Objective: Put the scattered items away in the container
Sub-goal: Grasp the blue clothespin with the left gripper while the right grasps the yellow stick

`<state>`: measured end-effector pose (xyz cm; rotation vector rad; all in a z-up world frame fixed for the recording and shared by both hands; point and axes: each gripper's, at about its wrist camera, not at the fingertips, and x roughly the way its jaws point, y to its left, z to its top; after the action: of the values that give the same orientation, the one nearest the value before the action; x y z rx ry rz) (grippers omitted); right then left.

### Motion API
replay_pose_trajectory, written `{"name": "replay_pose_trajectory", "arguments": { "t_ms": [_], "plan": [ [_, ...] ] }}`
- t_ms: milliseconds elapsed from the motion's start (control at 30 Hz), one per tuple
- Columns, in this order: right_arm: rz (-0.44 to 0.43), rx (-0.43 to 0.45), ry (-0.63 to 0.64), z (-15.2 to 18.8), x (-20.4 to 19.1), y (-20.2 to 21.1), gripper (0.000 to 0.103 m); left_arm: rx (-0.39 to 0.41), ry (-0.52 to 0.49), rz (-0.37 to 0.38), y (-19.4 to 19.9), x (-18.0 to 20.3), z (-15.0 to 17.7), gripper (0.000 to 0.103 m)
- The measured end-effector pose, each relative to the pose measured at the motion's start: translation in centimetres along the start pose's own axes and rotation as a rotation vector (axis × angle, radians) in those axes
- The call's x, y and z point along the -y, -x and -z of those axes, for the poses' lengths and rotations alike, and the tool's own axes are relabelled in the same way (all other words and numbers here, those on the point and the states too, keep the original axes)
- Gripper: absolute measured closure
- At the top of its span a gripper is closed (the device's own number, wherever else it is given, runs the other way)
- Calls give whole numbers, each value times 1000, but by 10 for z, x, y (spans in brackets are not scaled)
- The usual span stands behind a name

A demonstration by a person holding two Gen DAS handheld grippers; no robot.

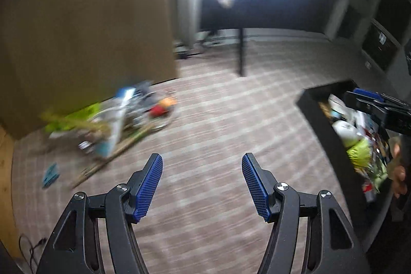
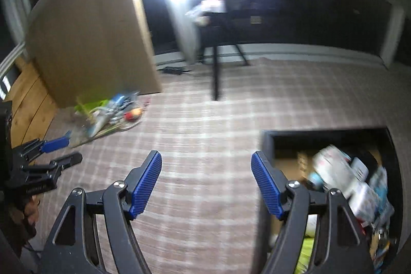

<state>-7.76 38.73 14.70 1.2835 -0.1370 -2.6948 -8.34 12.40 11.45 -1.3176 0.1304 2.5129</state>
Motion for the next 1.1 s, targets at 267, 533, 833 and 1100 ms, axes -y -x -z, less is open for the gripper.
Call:
{"name": "replay_pose_trajectory", "arguments": {
  "t_ms": [267,533,833,1100],
  "plan": [
    [-130,-69,201,-35,-92,-43,40,-29,115,-127,3,-113,25,46],
    [-260,-150,448,-69,-206,-93,50,-97,54,-145,0,-202,42,53],
    [-321,-265,612,-90,-293,-163,63,-166,-59,-107,-30,-240,44,60],
    [-335,-344,653,-95,-320,-214,65,-206,-101,-54,-56,-256,42,62]
  ]
}}
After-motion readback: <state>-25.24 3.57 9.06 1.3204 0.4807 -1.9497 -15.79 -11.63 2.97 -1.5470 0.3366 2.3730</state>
